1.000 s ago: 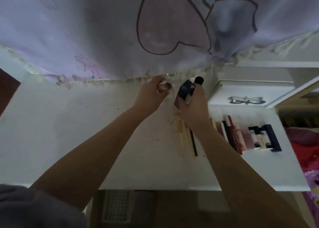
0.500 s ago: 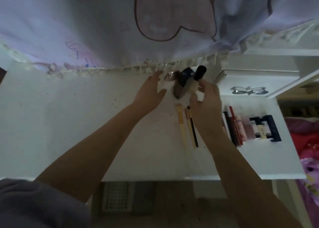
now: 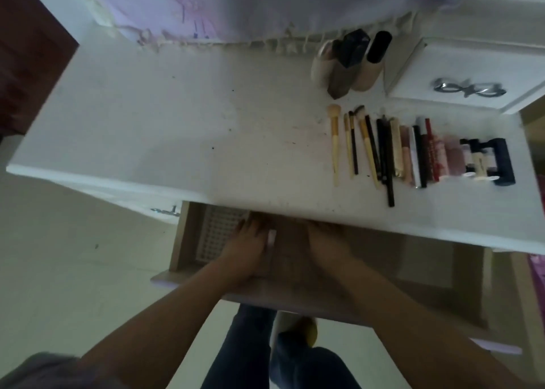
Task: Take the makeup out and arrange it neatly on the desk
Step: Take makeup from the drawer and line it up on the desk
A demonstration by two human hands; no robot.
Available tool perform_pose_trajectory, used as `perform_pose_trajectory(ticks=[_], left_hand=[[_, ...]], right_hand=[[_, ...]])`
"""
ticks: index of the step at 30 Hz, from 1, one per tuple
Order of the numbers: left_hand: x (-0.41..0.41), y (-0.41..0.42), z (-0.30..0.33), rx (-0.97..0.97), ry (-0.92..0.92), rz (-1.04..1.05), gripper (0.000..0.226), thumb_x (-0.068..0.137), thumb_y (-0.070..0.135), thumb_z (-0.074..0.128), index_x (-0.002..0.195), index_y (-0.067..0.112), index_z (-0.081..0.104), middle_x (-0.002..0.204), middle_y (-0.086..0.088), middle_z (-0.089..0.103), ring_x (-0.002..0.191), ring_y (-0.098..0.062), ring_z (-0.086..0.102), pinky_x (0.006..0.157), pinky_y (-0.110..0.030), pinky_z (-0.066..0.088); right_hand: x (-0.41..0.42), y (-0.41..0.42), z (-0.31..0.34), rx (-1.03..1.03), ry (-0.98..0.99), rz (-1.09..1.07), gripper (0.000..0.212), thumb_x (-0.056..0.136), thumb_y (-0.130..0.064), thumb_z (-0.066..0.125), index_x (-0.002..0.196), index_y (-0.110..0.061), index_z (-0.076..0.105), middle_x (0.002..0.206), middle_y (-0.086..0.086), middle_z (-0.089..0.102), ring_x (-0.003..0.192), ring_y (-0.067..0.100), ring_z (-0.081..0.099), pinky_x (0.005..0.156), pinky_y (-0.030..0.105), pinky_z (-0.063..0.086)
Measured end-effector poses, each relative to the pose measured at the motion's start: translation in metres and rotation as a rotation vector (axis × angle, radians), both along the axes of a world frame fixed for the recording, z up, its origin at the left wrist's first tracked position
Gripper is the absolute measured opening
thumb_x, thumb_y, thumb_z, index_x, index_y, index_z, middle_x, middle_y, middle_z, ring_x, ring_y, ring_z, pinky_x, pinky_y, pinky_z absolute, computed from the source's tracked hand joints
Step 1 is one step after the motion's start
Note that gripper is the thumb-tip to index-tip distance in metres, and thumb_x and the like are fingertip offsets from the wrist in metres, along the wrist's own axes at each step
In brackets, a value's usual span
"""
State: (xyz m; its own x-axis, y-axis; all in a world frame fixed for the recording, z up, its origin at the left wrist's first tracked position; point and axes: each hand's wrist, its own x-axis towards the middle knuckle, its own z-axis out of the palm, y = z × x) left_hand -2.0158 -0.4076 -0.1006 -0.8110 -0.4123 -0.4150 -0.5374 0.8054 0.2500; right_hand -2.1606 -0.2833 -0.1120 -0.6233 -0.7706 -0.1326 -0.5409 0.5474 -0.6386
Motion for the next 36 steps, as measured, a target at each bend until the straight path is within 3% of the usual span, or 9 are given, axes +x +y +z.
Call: perform_pose_trajectory(ticks=[1,4,7,11,15,20,25,30,36], left_hand=[[-0.003,-0.001,-0.008,-0.059,-0.042,-0.021,0.053,0.097,0.021,0.04,0.146,0.011,0.025,0.154,-0.011,0.019,0.143,-0.029,0.016,0.115,-0.042,0.021],[-0.004,0.003,-0.013,-0.127,-0.116,-0.052,0.048,0.097,0.018,0.039,0.143,0.007,0.03,0.155,-0.013,0.014,0.145,-0.03,0.005,0.117,-0.047,0.013],[-0.002,0.006,-0.009,-0.163,-0.08,0.028,0.038,0.099,0.02,0.035,0.135,0.008,0.037,0.144,-0.014,0.036,0.134,-0.029,0.031,0.112,-0.041,0.02],[-0.002,-0.001,0.006,-0.022,-0.07,0.032,0.038,0.093,0.019,0.049,0.129,0.009,0.041,0.13,-0.015,0.048,0.118,-0.031,0.045,0.096,-0.039,0.038],[0.004,-0.012,0.035,0.244,0.005,0.036,0.032,0.089,0.025,0.059,0.119,0.011,0.058,0.117,-0.01,0.058,0.108,-0.024,0.053,0.086,-0.028,0.04],[0.013,-0.047,0.108,0.533,0.212,0.187,0.016,0.09,0.021,0.062,0.105,0.021,0.06,0.096,0.001,0.065,0.088,-0.01,0.06,0.076,-0.025,0.044],[-0.029,-0.107,0.163,0.636,0.459,0.352,0.017,0.092,0.02,0.059,0.109,0.018,0.062,0.094,0.0,0.068,0.08,-0.007,0.064,0.074,-0.021,0.047],[-0.105,-0.145,0.151,0.684,0.489,0.48,0.023,0.087,0.022,0.066,0.108,0.018,0.061,0.097,-0.013,0.069,0.083,-0.022,0.065,0.077,-0.035,0.052],[-0.17,-0.176,0.124,0.677,0.453,0.418,0.028,0.086,0.018,0.067,0.114,0.011,0.067,0.1,-0.002,0.064,0.085,-0.007,0.057,0.059,-0.001,0.039]], right_hand=[[0.0,-0.009,0.003,-0.064,-0.147,-0.064,0.04,0.094,-0.019,0.056,0.131,-0.029,0.044,0.137,-0.006,0.044,0.126,0.013,0.038,0.115,0.024,0.024],[0.0,-0.011,-0.01,-0.052,-0.13,-0.087,0.049,0.097,-0.021,0.05,0.141,-0.025,0.031,0.15,0.002,0.033,0.138,0.026,0.027,0.118,0.044,0.02],[0.005,0.008,-0.009,0.412,0.201,0.21,0.052,0.098,-0.014,0.036,0.147,-0.022,0.02,0.155,0.008,0.017,0.142,0.035,0.013,0.115,0.048,0.021],[0.011,0.03,-0.005,0.599,0.19,0.313,0.044,0.095,-0.025,0.043,0.139,-0.021,0.037,0.138,0.011,0.045,0.123,0.03,0.044,0.103,0.04,0.036],[0.021,0.038,0.036,0.473,-0.213,0.223,0.052,0.094,-0.059,0.032,0.119,-0.023,0.059,0.118,0.005,0.064,0.101,0.023,0.06,0.093,0.038,0.048],[0.005,0.041,0.12,0.466,-0.383,0.304,0.026,0.097,-0.035,0.044,0.119,-0.021,0.045,0.102,-0.004,0.057,0.079,0.011,0.057,0.06,0.018,0.044],[-0.046,0.002,0.187,0.232,-0.505,0.102,0.032,0.101,-0.033,0.037,0.133,-0.029,0.034,0.106,-0.003,0.058,0.078,0.012,0.065,0.056,0.018,0.051],[-0.101,-0.082,0.2,0.003,-0.44,-0.023,0.044,0.096,-0.021,0.047,0.139,-0.024,0.038,0.121,0.004,0.057,0.096,0.022,0.064,0.072,0.035,0.058],[-0.121,-0.182,0.167,-0.021,-0.328,-0.213,0.038,0.094,-0.018,0.045,0.132,-0.011,0.044,0.125,0.012,0.055,0.109,0.029,0.054,0.09,0.039,0.046]])
